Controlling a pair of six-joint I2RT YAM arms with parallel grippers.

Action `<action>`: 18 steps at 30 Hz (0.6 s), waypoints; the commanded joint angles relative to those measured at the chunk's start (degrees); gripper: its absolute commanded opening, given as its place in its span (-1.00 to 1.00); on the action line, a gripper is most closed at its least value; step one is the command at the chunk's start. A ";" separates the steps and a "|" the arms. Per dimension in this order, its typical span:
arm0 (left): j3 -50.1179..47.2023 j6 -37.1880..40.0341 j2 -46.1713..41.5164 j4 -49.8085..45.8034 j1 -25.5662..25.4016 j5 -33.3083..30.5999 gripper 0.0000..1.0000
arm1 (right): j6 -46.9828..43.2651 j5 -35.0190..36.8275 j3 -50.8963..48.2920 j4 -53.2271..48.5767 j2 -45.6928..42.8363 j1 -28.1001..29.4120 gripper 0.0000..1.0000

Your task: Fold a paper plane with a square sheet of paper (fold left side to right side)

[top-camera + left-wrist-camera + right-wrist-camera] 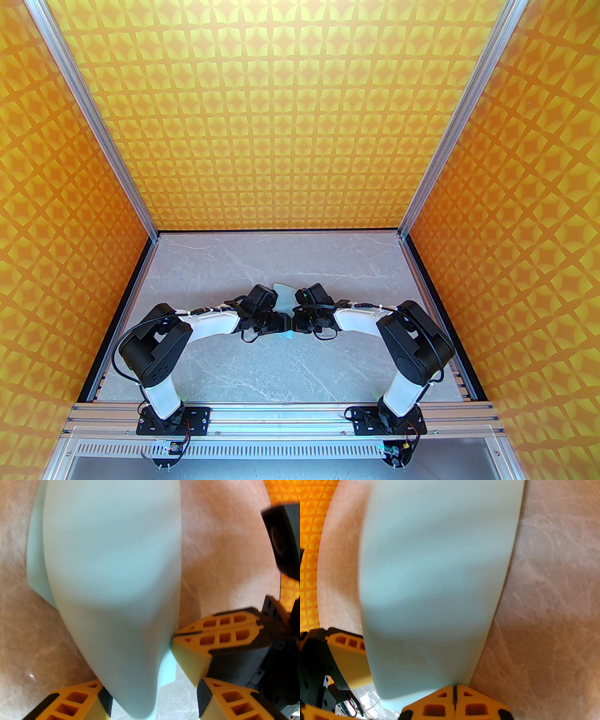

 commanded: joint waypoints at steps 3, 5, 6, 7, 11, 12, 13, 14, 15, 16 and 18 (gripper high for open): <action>-1.48 -1.28 -2.76 7.26 1.19 0.84 0.27 | 0.47 0.66 -2.09 -1.36 1.37 -0.06 -1.00; -1.84 -0.89 -3.22 8.65 3.12 0.84 0.27 | 0.62 0.72 -2.29 -1.18 1.41 -0.06 -1.00; -2.00 -0.71 -3.34 9.32 3.46 0.84 0.25 | 0.69 0.58 -2.32 -1.08 1.50 -0.06 -1.00; -2.13 -0.43 -3.47 9.91 3.69 0.90 0.25 | 0.75 0.56 -2.38 -1.00 1.43 -0.05 -1.00; -2.01 1.50 -3.84 10.72 3.95 0.87 0.25 | 0.78 0.65 -2.50 -1.00 1.55 -0.06 -1.00; -1.97 2.31 -3.91 10.62 3.95 0.87 0.25 | 0.73 0.71 -2.48 -1.01 1.55 -0.06 -1.00; -1.69 3.09 -3.80 9.93 3.97 0.93 0.24 | 0.69 0.75 -2.47 -1.05 1.56 -0.06 -1.00; -1.37 3.84 -3.58 8.96 3.93 0.93 0.24 | 0.71 0.75 -2.49 -1.05 1.55 -0.06 -1.00; -1.43 4.45 -3.43 8.57 3.99 1.39 0.23 | 0.67 0.82 -2.37 -1.20 1.65 -0.06 -1.00; -1.53 4.85 -3.35 8.09 3.95 1.76 0.18 | 0.65 0.82 -2.32 -1.24 1.62 -0.06 -1.00; -1.89 5.46 -3.45 6.81 3.94 2.07 0.16 | 0.57 0.82 -2.15 -1.40 1.56 -0.06 -1.00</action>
